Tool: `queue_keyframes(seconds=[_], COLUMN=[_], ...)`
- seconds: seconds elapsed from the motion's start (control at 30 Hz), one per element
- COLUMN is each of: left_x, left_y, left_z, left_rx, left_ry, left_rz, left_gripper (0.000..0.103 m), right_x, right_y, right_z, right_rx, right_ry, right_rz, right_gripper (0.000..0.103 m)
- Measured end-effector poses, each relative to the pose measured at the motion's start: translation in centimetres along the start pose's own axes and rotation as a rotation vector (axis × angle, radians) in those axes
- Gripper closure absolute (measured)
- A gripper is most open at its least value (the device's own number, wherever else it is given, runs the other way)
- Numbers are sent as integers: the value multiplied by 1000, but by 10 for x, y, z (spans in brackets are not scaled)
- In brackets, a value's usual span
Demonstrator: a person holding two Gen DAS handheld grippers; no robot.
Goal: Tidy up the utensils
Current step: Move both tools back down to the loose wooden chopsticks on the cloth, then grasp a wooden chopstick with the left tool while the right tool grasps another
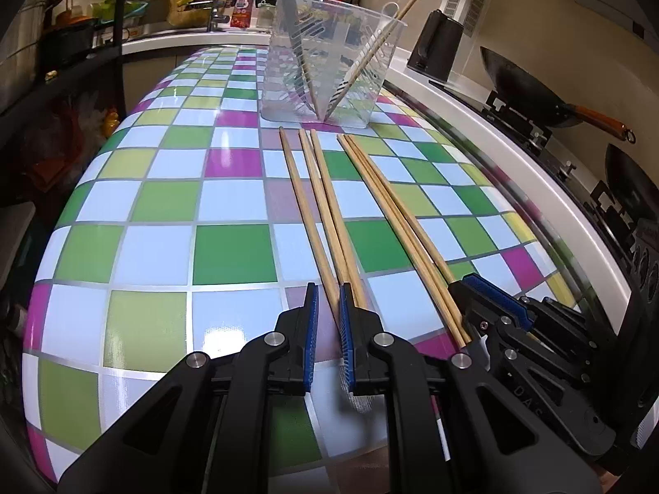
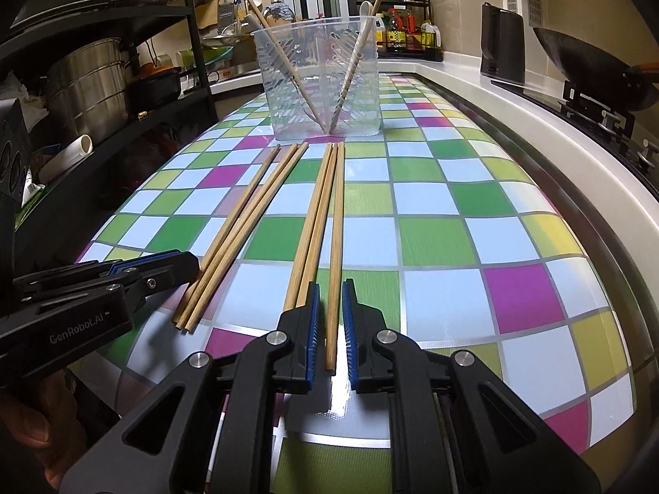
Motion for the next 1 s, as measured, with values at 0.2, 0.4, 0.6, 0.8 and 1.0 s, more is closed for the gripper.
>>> queue_keyframes(seconds=[0.2, 0.4, 0.6, 0.8, 1.0], left_x=[3, 1, -3, -1, -1], left_y=[3, 2, -1, -1, -1], left_z=[-10, -4, 11, 7, 5], left_rx=[57, 111, 95, 135, 160], left_ry=[-31, -119, -167, -192, -205], left_rz=[13, -2, -8, -12, -21], left_gripper=[92, 95, 97, 96, 96], right_x=[0, -1, -2, -2, -3], right_y=[0, 0, -1, -1, -1], right_z=[1, -2, -20, -23, -24], right_rx=[-1, -5, 44, 37, 38], right_ry=[2, 29, 99, 133, 130], right_rz=[-2, -5, -13, -9, -8], right_gripper=[91, 98, 98, 96, 97])
Point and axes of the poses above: each gripper's, at about its wrist camera, not at the fingertips, and x roughly the way its jaws point, z to its left, y to its underside, the point moved 10 cm from there along x, roughly the way its jaws point, and after that the axes turned 2 degrees about -x, right-handed, at the moved point
